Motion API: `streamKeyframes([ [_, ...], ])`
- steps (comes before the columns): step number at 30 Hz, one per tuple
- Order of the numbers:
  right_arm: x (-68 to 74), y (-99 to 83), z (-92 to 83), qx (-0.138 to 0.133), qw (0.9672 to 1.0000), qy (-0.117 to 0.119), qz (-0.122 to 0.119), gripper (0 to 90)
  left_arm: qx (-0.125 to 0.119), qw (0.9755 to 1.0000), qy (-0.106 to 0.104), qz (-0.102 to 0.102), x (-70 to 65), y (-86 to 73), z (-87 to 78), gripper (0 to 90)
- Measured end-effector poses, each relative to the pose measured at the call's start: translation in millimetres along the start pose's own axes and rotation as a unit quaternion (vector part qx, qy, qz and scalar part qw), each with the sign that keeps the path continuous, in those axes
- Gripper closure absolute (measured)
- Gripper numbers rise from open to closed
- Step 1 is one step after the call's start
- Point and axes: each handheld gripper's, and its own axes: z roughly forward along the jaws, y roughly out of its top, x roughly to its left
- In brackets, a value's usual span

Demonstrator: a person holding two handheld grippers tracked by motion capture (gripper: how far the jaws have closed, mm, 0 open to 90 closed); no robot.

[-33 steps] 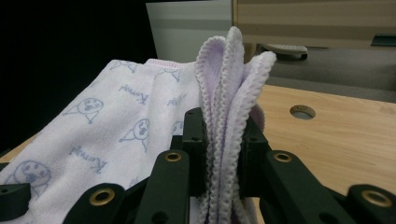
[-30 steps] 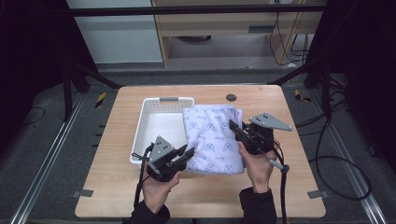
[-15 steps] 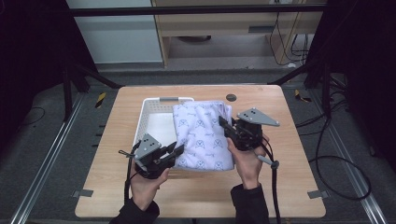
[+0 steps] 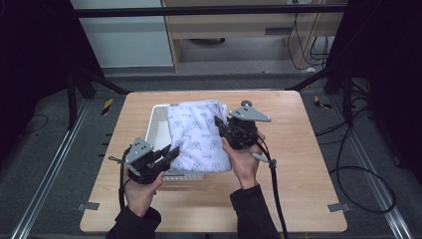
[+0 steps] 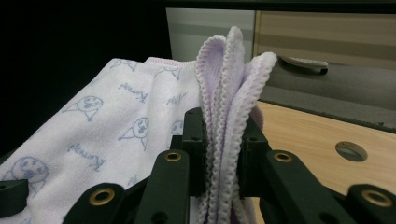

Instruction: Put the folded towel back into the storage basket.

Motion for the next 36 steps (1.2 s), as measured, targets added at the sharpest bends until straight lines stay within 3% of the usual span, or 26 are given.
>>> streamKeyframes([
  [15,25.9,18.1,29.1,-0.005,0.9997,0.013,-0.018,77.3,-0.011,0.9995,0.014,-0.027,33.6,6.3,-15.0,74.8],
  [23,39.3,23.0,42.2,-0.012,0.9994,0.015,-0.028,77.3,-0.013,0.9989,0.032,-0.03,45.9,6.9,-19.4,74.8],
  [36,48.3,21.6,62.7,-0.006,0.9994,0.02,-0.027,77.3,-0.009,0.998,0.051,-0.037,61.3,3.9,-19.7,74.9],
])
